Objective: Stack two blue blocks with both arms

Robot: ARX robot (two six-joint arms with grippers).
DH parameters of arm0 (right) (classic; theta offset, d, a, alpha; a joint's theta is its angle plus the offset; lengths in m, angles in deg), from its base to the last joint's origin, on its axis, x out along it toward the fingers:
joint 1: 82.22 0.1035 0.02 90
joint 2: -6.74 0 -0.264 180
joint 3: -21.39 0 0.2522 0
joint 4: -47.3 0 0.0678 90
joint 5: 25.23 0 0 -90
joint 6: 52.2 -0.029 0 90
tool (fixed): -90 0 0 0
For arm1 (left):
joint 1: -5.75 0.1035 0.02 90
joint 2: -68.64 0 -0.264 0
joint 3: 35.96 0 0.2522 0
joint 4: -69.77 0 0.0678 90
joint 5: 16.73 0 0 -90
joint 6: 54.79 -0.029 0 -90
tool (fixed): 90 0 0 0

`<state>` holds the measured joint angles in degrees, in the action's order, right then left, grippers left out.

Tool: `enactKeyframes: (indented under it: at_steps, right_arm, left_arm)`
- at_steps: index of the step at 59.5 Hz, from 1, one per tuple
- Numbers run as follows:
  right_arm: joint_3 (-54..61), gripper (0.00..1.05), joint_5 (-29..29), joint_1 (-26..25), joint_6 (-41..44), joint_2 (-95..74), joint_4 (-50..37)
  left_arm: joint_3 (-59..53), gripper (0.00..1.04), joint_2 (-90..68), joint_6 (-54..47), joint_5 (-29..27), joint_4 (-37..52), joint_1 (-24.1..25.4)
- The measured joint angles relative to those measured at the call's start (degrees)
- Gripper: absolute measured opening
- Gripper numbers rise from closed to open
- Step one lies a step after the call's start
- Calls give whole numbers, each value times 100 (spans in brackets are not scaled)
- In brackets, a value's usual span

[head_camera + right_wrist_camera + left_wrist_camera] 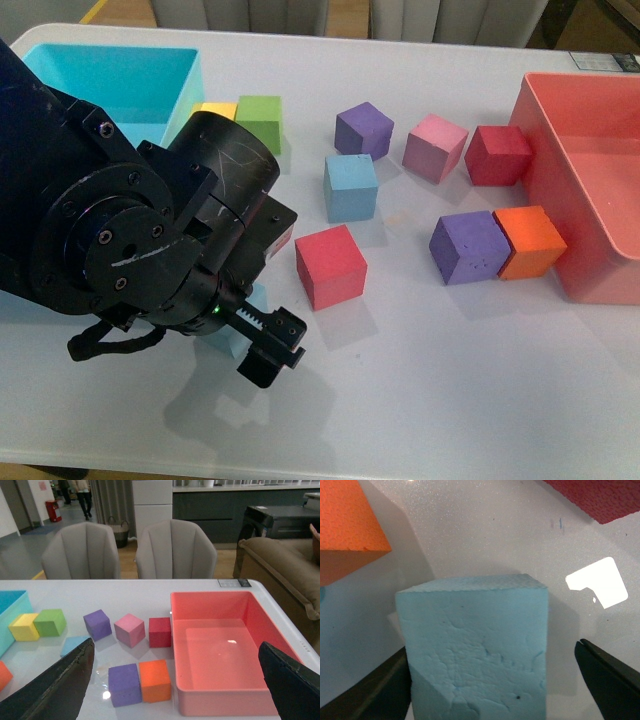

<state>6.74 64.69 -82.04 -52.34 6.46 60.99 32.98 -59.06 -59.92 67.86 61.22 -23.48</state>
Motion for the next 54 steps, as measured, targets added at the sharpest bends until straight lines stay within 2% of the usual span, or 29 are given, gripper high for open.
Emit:
enactKeyframes:
  at_steps: [10, 19, 36, 54]
  right_arm:
    - [0, 96, -2, 0, 0, 2, 0]
    - [0, 96, 0, 0, 0, 0, 0]
    - [0, 96, -2, 0, 0, 2, 0]
    - [0, 96, -2, 0, 0, 0, 0]
  left_arm:
    - [9, 63, 9, 103, 13, -37, -66]
    - [-96, 49, 188, 245, 74, -131, -133]
    - [-313, 42, 1530, 354, -37, -715, -184]
    - [1224, 41, 1475, 149, 44, -1475, -225]
